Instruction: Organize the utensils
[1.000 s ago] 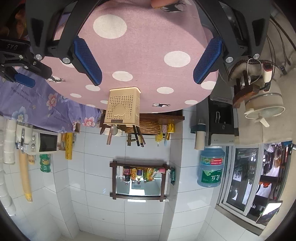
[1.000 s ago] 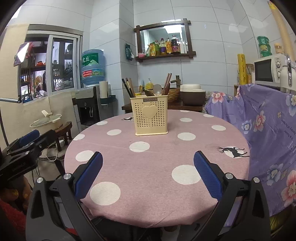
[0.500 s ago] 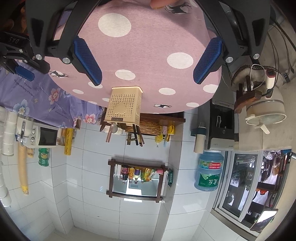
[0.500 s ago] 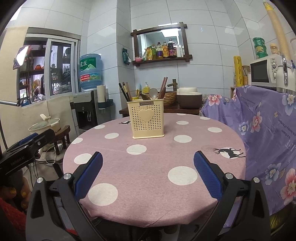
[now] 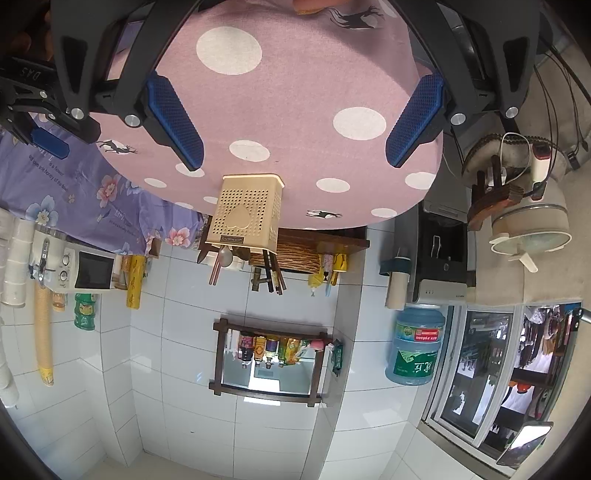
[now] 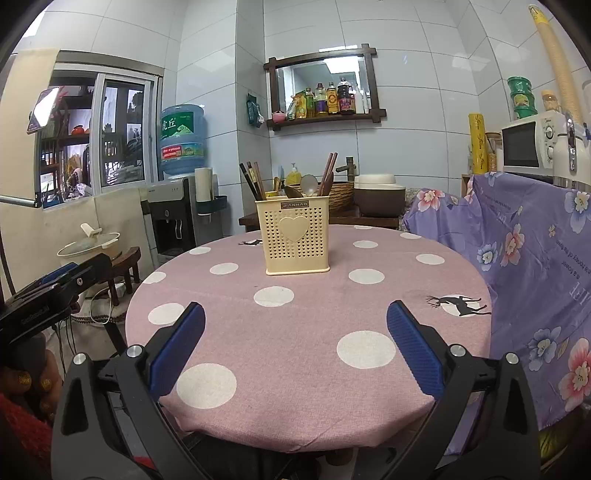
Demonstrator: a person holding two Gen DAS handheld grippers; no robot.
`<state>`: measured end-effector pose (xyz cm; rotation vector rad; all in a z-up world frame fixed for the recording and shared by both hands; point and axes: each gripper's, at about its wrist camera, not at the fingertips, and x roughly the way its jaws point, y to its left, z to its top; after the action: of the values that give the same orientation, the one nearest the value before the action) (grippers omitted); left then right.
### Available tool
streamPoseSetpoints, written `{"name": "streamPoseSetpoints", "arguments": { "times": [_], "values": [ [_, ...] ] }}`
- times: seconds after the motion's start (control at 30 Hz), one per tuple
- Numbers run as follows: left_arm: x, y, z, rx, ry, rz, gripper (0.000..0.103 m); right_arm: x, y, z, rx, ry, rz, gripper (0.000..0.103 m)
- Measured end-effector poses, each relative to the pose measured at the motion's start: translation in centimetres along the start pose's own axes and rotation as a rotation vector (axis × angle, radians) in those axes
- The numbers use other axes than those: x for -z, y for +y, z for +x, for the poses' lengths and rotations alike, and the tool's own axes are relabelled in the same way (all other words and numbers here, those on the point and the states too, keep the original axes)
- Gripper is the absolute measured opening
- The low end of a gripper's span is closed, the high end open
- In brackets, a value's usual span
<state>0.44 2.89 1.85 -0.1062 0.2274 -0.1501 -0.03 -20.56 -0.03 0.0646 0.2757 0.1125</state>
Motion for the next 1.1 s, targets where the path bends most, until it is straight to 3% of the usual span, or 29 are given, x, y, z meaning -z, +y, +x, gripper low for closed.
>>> {"name": "streamPoseSetpoints", "arguments": {
  "times": [1.1],
  "values": [
    [0.14, 0.36, 0.39, -0.002, 0.026, -0.006, 0.098, 0.09, -0.05, 0.51, -0.008, 0.017, 0.010, 0.097]
  ]
}}
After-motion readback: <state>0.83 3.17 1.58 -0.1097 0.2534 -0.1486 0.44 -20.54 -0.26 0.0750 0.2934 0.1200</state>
